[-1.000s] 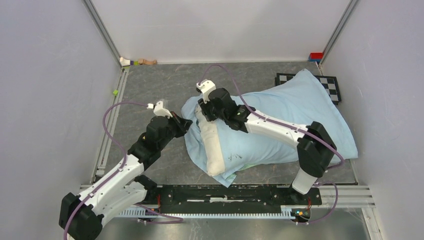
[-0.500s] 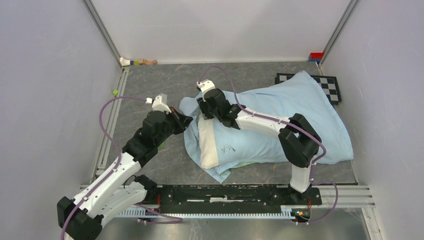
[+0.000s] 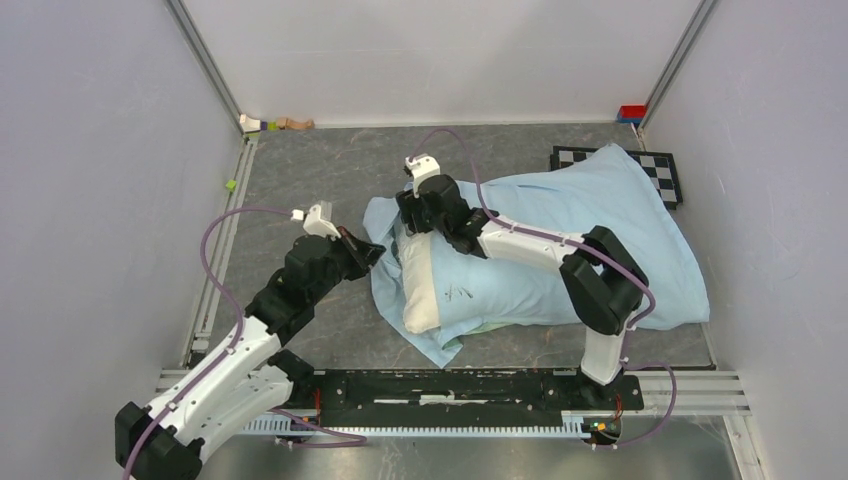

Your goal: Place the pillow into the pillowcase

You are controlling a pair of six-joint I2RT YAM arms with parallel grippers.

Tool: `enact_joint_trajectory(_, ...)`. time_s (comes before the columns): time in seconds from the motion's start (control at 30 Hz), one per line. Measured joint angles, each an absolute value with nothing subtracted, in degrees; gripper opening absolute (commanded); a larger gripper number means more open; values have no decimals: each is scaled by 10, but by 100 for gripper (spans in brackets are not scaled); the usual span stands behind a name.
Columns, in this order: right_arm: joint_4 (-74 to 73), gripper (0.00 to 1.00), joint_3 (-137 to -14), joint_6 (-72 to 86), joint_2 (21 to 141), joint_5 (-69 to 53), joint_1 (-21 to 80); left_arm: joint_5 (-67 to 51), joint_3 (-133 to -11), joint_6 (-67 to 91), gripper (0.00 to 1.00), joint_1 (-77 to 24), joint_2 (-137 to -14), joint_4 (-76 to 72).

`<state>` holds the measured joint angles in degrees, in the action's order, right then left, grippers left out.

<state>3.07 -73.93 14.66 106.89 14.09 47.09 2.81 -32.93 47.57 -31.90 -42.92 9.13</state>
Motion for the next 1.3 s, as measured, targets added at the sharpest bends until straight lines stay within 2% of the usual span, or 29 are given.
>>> enact_joint_trajectory(0.13, 20, 75, -750, 148, 1047, 101, 457, 30, -283, 494, 2, -319, -444, 70)
enact_joint_trajectory(0.4, -42, 78, -768, 142, 966, 81, 489, 30, -284, 499, 2, -317, -515, 56)
enact_joint_trajectory(0.57, -62, 81, -719, 95, 856, 115, 575, 28, -338, 498, 2, -297, -550, 73)
enact_joint_trajectory(0.73, -75, 87, -646, 24, 795, 153, 669, 6, -397, 496, 2, -266, -598, 76)
enact_joint_trajectory(0.83, -99, 91, -616, -20, 802, 175, 706, -8, -405, 496, 2, -257, -620, 76)
enact_joint_trajectory(0.9, -118, 98, -615, -50, 820, 198, 728, -16, -405, 496, 2, -254, -626, 76)
enact_joint_trajectory(1.17, -178, 98, -657, -148, 961, 307, 785, -31, -405, 496, 2, -242, -631, 76)
enact_joint_trajectory(1.2, -185, 97, -663, -153, 976, 325, 787, -32, -405, 496, 2, -240, -632, 77)
enact_joint_trajectory(1.23, -190, 93, -666, -157, 988, 340, 787, -34, -405, 496, 2, -238, -632, 77)
enact_joint_trajectory(1.27, -193, 79, -669, -159, 998, 356, 787, -34, -405, 496, 2, -237, -632, 77)
enact_joint_trajectory(1.3, -194, 57, -670, -163, 1006, 371, 787, -35, -405, 496, 2, -235, -632, 77)
